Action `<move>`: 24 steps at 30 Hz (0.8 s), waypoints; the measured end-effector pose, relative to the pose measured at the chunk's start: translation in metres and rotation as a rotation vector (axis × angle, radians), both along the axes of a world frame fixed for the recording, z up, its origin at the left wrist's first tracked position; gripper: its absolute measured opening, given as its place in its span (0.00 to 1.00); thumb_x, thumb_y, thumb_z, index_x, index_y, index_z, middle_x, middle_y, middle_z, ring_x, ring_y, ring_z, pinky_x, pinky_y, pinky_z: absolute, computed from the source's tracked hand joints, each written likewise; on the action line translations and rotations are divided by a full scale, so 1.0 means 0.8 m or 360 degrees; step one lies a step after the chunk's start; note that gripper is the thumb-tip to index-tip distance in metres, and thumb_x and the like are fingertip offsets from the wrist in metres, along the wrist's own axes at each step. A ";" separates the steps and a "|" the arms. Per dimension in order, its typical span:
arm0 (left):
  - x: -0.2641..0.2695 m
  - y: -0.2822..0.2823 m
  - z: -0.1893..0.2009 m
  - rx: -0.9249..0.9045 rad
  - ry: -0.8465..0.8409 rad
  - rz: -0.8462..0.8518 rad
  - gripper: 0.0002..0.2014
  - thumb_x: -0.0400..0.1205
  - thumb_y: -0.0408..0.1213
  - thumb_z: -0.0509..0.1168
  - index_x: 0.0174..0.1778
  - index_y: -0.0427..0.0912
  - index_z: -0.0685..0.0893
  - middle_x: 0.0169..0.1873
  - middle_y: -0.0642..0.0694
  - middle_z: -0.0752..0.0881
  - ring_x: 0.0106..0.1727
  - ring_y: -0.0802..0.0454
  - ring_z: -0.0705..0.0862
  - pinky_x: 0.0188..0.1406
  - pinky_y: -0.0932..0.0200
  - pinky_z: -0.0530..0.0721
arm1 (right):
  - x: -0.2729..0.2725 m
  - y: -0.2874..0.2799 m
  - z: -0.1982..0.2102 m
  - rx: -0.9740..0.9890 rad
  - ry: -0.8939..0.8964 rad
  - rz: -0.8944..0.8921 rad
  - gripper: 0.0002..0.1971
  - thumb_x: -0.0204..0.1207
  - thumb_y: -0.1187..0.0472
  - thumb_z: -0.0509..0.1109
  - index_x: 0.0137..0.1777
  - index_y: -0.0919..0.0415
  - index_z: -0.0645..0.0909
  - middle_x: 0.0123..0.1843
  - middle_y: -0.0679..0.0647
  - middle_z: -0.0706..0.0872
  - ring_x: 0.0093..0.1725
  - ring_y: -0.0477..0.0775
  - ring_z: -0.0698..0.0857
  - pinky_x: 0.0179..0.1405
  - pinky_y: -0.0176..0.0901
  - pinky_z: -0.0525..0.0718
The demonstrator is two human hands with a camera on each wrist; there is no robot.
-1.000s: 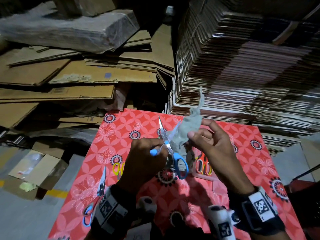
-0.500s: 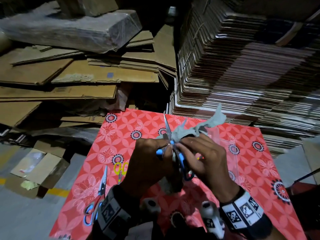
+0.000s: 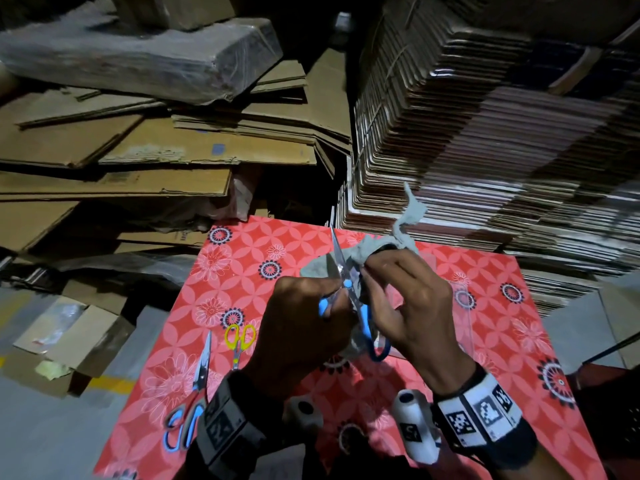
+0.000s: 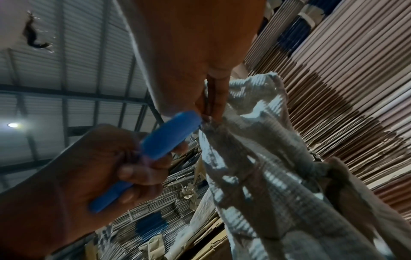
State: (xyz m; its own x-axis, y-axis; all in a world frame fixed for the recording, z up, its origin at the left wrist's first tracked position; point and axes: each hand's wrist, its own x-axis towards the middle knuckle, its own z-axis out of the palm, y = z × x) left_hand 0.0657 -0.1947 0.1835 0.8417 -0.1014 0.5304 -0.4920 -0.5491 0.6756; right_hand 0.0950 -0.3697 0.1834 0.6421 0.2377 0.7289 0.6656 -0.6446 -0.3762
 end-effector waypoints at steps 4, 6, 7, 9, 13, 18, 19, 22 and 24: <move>0.001 0.000 -0.001 0.0107 -0.0080 0.0079 0.18 0.80 0.35 0.63 0.23 0.41 0.73 0.19 0.53 0.67 0.20 0.52 0.66 0.21 0.51 0.67 | -0.007 0.008 -0.003 -0.0043 0.0089 0.0110 0.06 0.77 0.73 0.77 0.51 0.68 0.92 0.42 0.59 0.89 0.38 0.56 0.87 0.38 0.49 0.85; 0.002 0.003 -0.010 0.0084 -0.0008 0.0124 0.18 0.80 0.34 0.65 0.23 0.41 0.73 0.19 0.52 0.68 0.21 0.51 0.67 0.22 0.49 0.68 | -0.013 0.011 -0.003 -0.0026 0.0197 0.0125 0.05 0.78 0.69 0.76 0.50 0.65 0.93 0.41 0.56 0.88 0.36 0.50 0.85 0.36 0.43 0.83; 0.001 0.002 -0.012 0.0079 0.0010 0.0128 0.18 0.80 0.33 0.66 0.23 0.42 0.73 0.20 0.53 0.67 0.21 0.52 0.66 0.22 0.51 0.67 | -0.014 0.010 -0.003 0.0020 0.0272 0.0121 0.05 0.78 0.67 0.76 0.50 0.63 0.93 0.40 0.54 0.88 0.35 0.47 0.84 0.35 0.41 0.83; 0.000 0.001 -0.014 0.0062 0.0016 0.0105 0.18 0.80 0.33 0.66 0.23 0.42 0.73 0.21 0.55 0.65 0.22 0.53 0.64 0.23 0.55 0.64 | -0.011 0.007 -0.001 0.0124 0.0392 0.0084 0.05 0.77 0.63 0.77 0.49 0.60 0.94 0.40 0.51 0.89 0.36 0.45 0.86 0.34 0.41 0.85; 0.002 -0.004 -0.014 0.0098 0.0023 0.0111 0.17 0.80 0.30 0.66 0.24 0.39 0.74 0.19 0.48 0.71 0.21 0.49 0.69 0.25 0.48 0.71 | 0.005 -0.003 0.007 0.0197 0.0490 -0.0022 0.05 0.75 0.66 0.82 0.50 0.62 0.95 0.40 0.48 0.90 0.37 0.39 0.87 0.36 0.34 0.85; 0.002 -0.007 -0.016 0.0087 0.0047 0.0098 0.18 0.81 0.32 0.66 0.25 0.41 0.75 0.20 0.48 0.74 0.22 0.47 0.73 0.26 0.48 0.74 | 0.013 -0.004 0.014 0.0186 0.0392 -0.0133 0.05 0.77 0.67 0.81 0.51 0.64 0.94 0.38 0.52 0.88 0.35 0.45 0.85 0.35 0.30 0.81; 0.002 -0.007 -0.016 0.0077 0.0034 0.0091 0.18 0.81 0.33 0.67 0.25 0.44 0.74 0.20 0.50 0.72 0.22 0.50 0.72 0.26 0.51 0.73 | 0.011 -0.002 0.014 0.0187 0.0359 -0.0139 0.05 0.78 0.68 0.80 0.51 0.65 0.94 0.37 0.52 0.87 0.34 0.45 0.83 0.35 0.27 0.79; 0.001 -0.008 -0.015 0.0044 0.0041 0.0134 0.18 0.80 0.33 0.67 0.24 0.43 0.72 0.21 0.52 0.66 0.22 0.50 0.66 0.26 0.53 0.65 | 0.001 0.008 0.005 0.0113 0.0311 -0.0116 0.05 0.78 0.66 0.77 0.51 0.64 0.94 0.39 0.51 0.86 0.35 0.44 0.81 0.38 0.29 0.78; 0.000 -0.008 -0.013 0.0048 0.0037 0.0168 0.17 0.80 0.31 0.68 0.24 0.42 0.74 0.21 0.53 0.66 0.23 0.50 0.66 0.26 0.55 0.64 | -0.007 0.012 -0.003 0.0083 0.0361 -0.0049 0.06 0.77 0.64 0.75 0.49 0.63 0.93 0.39 0.51 0.86 0.37 0.44 0.81 0.39 0.33 0.80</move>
